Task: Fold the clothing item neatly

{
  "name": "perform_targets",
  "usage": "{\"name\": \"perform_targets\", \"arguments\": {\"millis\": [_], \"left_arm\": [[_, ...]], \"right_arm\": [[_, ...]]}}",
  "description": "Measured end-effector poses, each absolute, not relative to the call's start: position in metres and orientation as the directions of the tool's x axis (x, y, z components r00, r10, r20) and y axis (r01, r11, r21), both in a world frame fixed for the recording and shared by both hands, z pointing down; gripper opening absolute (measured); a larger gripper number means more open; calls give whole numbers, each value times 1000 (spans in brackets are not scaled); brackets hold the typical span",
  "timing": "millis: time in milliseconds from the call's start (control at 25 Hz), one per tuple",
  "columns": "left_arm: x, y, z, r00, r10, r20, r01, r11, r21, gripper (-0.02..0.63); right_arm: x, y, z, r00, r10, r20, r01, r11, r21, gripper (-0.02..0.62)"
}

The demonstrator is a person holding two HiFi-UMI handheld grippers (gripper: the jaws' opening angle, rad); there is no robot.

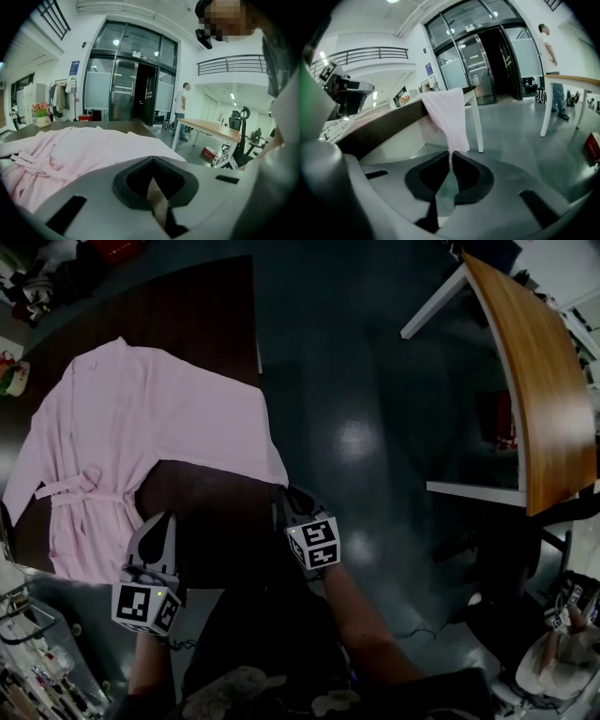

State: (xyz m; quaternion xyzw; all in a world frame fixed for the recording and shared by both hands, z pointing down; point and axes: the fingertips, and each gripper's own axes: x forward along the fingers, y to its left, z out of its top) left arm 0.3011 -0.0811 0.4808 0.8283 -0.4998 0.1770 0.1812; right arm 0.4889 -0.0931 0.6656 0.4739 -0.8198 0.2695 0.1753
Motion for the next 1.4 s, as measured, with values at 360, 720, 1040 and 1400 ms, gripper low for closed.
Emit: {"name": "perform_targets", "arguments": {"millis": [360, 720, 1040, 1400], "left_arm": [[272, -79, 433, 370, -850, 374, -928, -359, 103, 9], [186, -75, 394, 330, -904, 273, -944, -315, 97, 9], [88, -75, 379, 391, -897, 206, -919, -392, 38, 9], [-11, -72, 379, 439, -877, 195, -897, -439, 45, 9]], "right_arm": [[540, -106, 567, -384, -798, 463, -923, 336, -187, 15], [484, -128, 434, -423, -827, 370, -906, 385, -176, 15], [405, -118, 372, -326, -890, 319, -945, 293, -148, 15], [313, -114, 356, -244, -923, 298, -969, 217, -121, 15]]}}
